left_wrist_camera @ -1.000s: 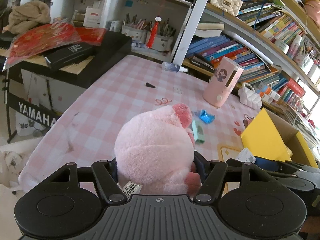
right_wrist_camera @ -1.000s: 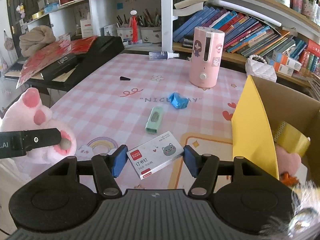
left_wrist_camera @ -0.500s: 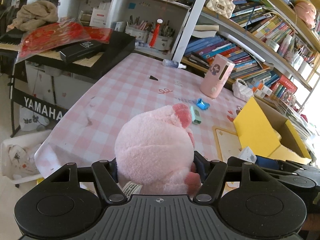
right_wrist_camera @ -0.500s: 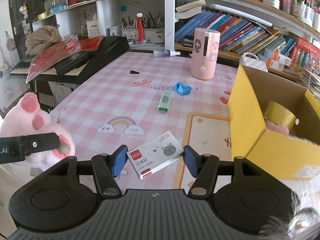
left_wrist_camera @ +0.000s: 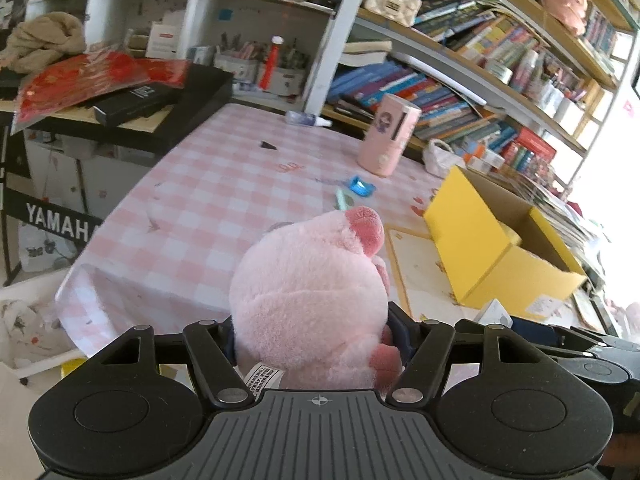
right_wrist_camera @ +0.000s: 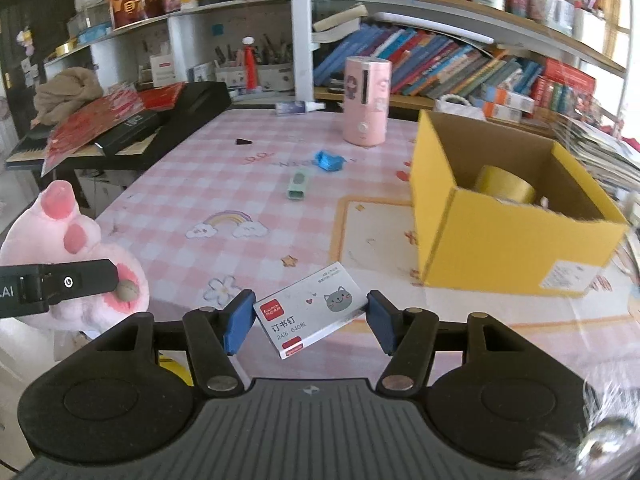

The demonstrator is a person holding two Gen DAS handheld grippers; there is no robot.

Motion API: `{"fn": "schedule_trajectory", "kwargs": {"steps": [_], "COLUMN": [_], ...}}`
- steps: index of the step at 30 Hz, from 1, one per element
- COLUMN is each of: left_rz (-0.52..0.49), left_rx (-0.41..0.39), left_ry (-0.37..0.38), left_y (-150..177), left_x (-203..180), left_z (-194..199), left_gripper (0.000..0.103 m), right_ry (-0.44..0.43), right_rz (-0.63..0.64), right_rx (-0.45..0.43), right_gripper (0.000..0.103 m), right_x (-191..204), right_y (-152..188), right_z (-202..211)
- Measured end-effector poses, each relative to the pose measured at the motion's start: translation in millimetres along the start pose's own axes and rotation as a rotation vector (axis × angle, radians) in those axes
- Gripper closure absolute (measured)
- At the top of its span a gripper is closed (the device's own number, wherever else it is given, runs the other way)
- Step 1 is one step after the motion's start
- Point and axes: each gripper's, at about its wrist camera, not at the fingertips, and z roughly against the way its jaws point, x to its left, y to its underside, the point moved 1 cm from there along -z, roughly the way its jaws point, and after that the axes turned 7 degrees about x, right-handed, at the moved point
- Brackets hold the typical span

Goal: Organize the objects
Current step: 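Lift the pig plush and staple box off the table with both tools, then carry the pig plush and staple box over the yellow box with both tools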

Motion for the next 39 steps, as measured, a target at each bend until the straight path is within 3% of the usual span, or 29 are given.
{"fn": "schedule_trajectory", "kwargs": {"steps": [24, 39], "left_rz": [-0.152, -0.204], "left_rx": [0.124, 0.153], "left_ry": [0.181, 0.202], "left_y": [20.2, 16.7], "left_x": [-66.6, -88.5], "left_z": [-28.9, -43.0], "left_gripper": [0.035, 0.035], "right_ry": [0.186, 0.225], "right_rz": [-0.176, -0.243], "right_rx": [0.044, 0.041], "right_gripper": [0.045, 0.045], "right_x": [-63.0, -86.0], "right_y": [52.7, 59.9], "right_z": [37.7, 40.8]}}
